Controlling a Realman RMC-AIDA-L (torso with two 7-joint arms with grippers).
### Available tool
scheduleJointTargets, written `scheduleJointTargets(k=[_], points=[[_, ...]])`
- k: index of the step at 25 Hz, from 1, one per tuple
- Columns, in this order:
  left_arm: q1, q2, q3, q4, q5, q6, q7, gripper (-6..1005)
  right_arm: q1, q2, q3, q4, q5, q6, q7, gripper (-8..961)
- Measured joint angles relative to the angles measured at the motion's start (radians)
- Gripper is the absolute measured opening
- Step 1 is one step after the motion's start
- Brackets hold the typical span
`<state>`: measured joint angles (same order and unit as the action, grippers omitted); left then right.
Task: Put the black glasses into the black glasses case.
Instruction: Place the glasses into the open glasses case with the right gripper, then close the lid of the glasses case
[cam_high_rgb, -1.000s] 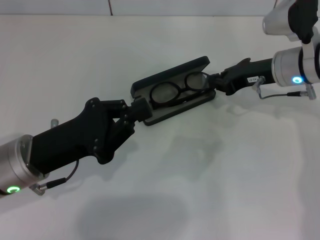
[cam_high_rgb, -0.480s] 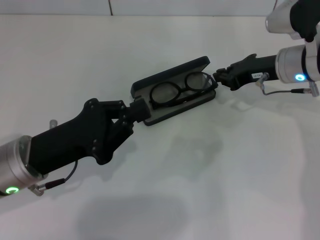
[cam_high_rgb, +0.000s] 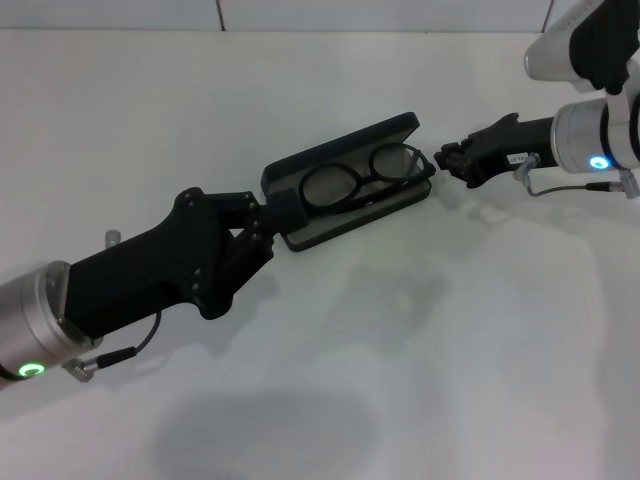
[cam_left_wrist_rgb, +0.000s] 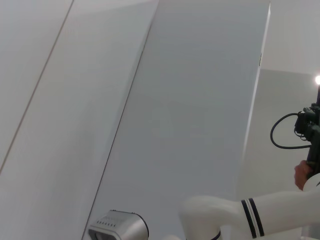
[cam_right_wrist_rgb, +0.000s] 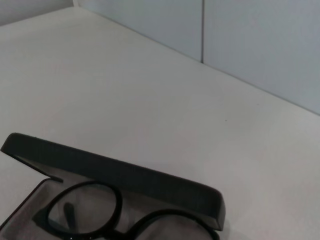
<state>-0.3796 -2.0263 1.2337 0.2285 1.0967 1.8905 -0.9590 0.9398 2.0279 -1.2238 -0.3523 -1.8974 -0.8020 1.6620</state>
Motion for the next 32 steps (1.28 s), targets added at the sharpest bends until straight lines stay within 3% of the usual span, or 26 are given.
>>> scheduleJointTargets(k=[24, 29, 32], points=[[-0.008, 0.000, 0.001, 0.000, 0.000, -0.004, 0.000, 42, 0.010, 0.000, -0.006, 0.016, 0.028, -0.035, -0.020, 82], [-0.006, 0.009, -0.010, 0.005, -0.007, -0.009, -0.005, 41, -0.074, 0.000, -0.027, -0.080, 0.135, -0.044, -0.052, 82], [-0.056, 0.027, -0.039, 0.014, -0.010, -0.044, -0.044, 41, -0.215, -0.001, -0.117, -0.270, 0.221, -0.091, -0.044, 82]])
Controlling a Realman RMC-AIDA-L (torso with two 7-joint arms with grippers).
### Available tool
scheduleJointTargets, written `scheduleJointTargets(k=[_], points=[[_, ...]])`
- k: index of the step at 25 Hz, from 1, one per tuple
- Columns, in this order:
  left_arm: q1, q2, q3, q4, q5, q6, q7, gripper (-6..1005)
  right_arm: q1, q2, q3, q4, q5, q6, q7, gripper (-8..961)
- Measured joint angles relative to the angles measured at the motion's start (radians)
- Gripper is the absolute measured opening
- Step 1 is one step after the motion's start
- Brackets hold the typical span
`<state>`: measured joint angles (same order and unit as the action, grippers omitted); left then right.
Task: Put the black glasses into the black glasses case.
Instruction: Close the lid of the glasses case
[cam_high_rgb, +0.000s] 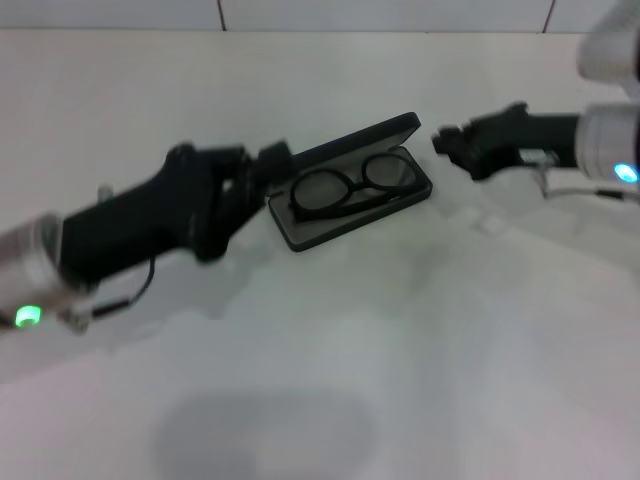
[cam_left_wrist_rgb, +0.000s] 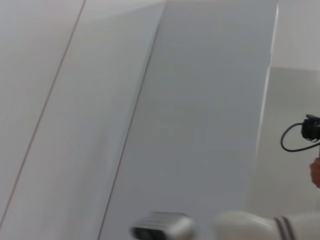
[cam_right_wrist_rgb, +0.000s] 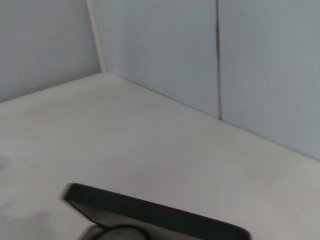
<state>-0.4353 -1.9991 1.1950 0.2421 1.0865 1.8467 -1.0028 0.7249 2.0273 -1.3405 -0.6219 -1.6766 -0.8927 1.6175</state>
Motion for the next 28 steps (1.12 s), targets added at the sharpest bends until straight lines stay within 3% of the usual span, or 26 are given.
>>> scheduleJointTargets(k=[3, 4, 5, 6, 8, 11, 13, 16, 21, 28], points=[[-0.060, 0.017, -0.017, 0.029, 0.003, -0.062, -0.060, 41, -0.182, 0.000, -0.090, -0.231, 0.025, -0.018, 0.009, 83], [-0.082, 0.025, -0.018, 0.049, 0.008, -0.098, -0.086, 41, -0.182, 0.000, -0.090, -0.231, 0.025, -0.018, 0.009, 83], [-0.103, 0.033, -0.018, 0.077, 0.026, -0.146, -0.119, 41, -0.284, -0.002, -0.138, -0.357, 0.026, -0.021, 0.010, 83], [-0.119, 0.040, -0.017, 0.101, 0.045, -0.188, -0.150, 41, -0.341, -0.004, -0.165, -0.432, 0.025, -0.024, 0.010, 83], [-0.158, 0.064, -0.017, 0.171, 0.126, -0.306, -0.269, 41, -0.395, -0.004, -0.192, -0.503, 0.023, -0.038, 0.006, 83], [-0.217, 0.080, -0.019, 0.203, 0.242, -0.441, -0.397, 77, -0.432, -0.004, -0.212, -0.534, 0.030, -0.078, -0.002, 83], [-0.269, 0.072, -0.019, 0.206, 0.329, -0.521, -0.445, 114, -0.458, -0.005, -0.210, -0.544, 0.034, -0.109, -0.003, 83], [-0.348, 0.036, -0.018, 0.217, 0.500, -0.673, -0.509, 167, -0.483, -0.005, -0.207, -0.544, 0.032, -0.142, -0.007, 82], [-0.401, -0.014, -0.017, 0.223, 0.653, -0.819, -0.564, 253, -0.488, -0.004, -0.216, -0.532, 0.032, -0.152, -0.014, 82], [-0.400, -0.019, -0.013, 0.229, 0.683, -0.840, -0.608, 289, -0.480, -0.004, -0.221, -0.531, 0.038, -0.150, -0.032, 82]])
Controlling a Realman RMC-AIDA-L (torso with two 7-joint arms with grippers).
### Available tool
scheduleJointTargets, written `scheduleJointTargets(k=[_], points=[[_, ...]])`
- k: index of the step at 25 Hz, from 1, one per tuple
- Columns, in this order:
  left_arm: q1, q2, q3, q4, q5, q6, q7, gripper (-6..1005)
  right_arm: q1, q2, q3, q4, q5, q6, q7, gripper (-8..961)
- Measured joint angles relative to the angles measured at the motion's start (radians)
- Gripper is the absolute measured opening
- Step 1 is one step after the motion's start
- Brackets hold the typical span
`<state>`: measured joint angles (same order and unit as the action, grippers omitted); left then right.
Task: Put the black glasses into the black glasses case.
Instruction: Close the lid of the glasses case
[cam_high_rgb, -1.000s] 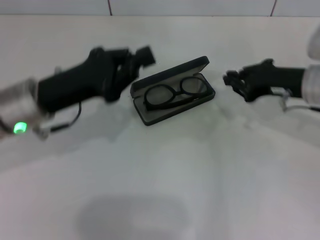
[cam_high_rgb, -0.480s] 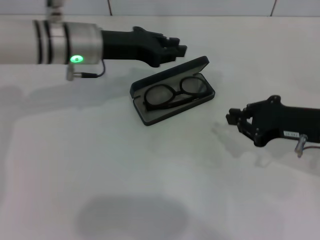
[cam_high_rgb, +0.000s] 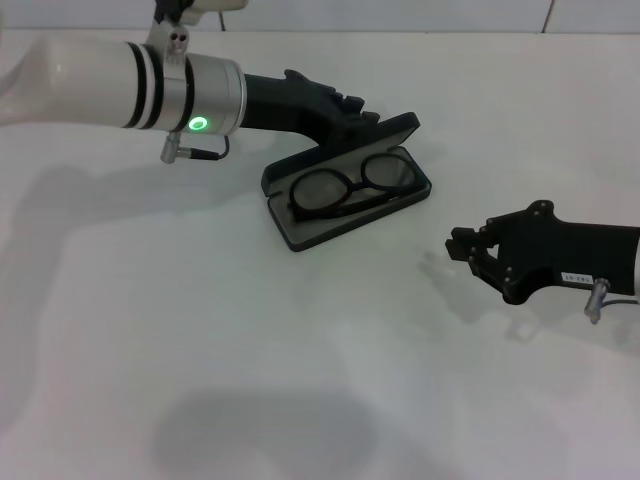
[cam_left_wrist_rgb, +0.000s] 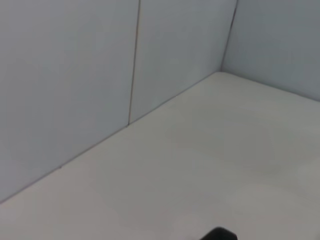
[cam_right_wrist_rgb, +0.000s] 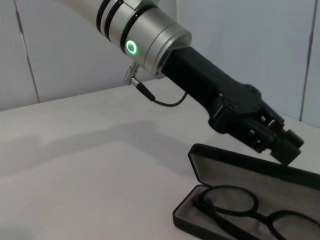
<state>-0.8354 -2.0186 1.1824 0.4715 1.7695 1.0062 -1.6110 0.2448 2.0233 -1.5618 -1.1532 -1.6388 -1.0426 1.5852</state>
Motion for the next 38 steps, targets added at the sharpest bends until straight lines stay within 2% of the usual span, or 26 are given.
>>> scheduleJointTargets(k=[16, 21, 31, 38], points=[[0.007, 0.005, 0.003, -0.003, 0.022, 0.049, -0.031, 259, 0.005, 0.002, 0.003, -0.001, 0.005, 0.007, -0.022, 105], [0.007, -0.002, 0.004, -0.002, 0.051, 0.067, -0.042, 262, 0.006, 0.001, 0.002, -0.002, 0.005, 0.007, -0.023, 115], [0.008, -0.010, 0.005, 0.002, 0.101, 0.183, -0.037, 267, 0.004, 0.002, -0.008, -0.001, 0.005, 0.000, -0.024, 135], [0.029, -0.017, 0.006, 0.002, 0.106, 0.191, -0.032, 271, 0.002, 0.002, -0.020, -0.001, 0.005, -0.002, -0.024, 148]])
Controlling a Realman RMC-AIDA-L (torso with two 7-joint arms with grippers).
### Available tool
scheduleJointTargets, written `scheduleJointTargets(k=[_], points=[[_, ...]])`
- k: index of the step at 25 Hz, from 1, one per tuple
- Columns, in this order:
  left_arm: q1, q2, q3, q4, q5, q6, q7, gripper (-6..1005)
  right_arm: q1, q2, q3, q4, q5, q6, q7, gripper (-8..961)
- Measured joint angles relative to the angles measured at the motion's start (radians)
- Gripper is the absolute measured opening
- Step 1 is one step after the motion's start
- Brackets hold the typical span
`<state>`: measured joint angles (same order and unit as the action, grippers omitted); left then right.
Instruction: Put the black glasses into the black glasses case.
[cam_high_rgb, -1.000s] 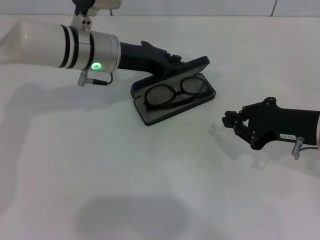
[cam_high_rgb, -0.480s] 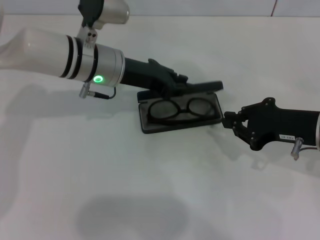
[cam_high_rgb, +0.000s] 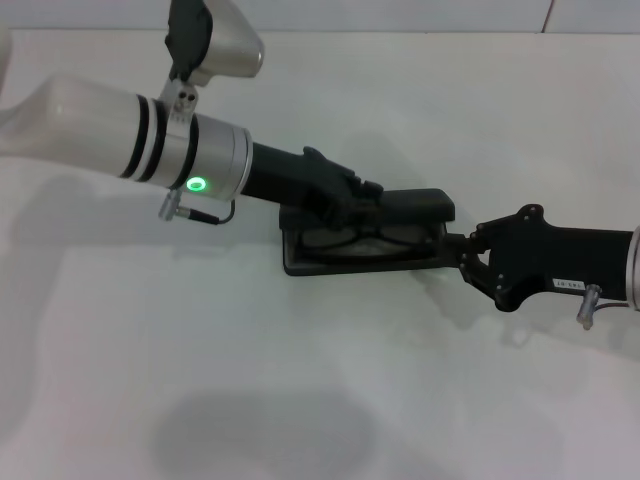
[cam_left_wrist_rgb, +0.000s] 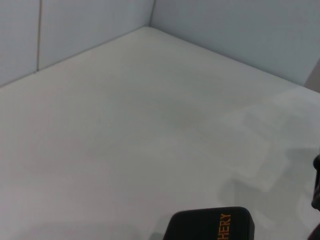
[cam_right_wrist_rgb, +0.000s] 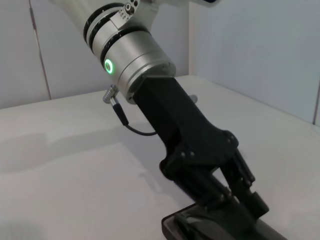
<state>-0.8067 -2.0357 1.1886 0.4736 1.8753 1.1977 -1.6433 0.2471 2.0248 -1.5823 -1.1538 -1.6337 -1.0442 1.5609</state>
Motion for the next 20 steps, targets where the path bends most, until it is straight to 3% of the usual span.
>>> scheduleJointTargets(k=[11, 16, 17, 19, 20], points=[[0.047, -0.044, -0.001, 0.050, 0.024, 0.053, 0.084, 277, -0.001, -0.001, -0.002, -0.001, 0.000, -0.029, -0.004, 170], [0.193, -0.048, -0.010, 0.355, -0.133, 0.264, 0.083, 280, 0.001, -0.004, 0.044, -0.002, 0.000, -0.127, -0.014, 180], [0.193, -0.048, -0.010, 0.355, -0.133, 0.264, 0.083, 280, 0.002, -0.005, 0.067, -0.002, 0.000, -0.164, -0.014, 182], [0.292, -0.025, -0.042, 0.489, -0.296, 0.423, 0.142, 281, 0.008, -0.006, 0.115, 0.001, 0.000, -0.242, -0.014, 186], [0.317, -0.013, -0.061, 0.500, -0.332, 0.476, 0.182, 282, 0.012, -0.006, 0.133, 0.004, 0.000, -0.275, -0.014, 188]])
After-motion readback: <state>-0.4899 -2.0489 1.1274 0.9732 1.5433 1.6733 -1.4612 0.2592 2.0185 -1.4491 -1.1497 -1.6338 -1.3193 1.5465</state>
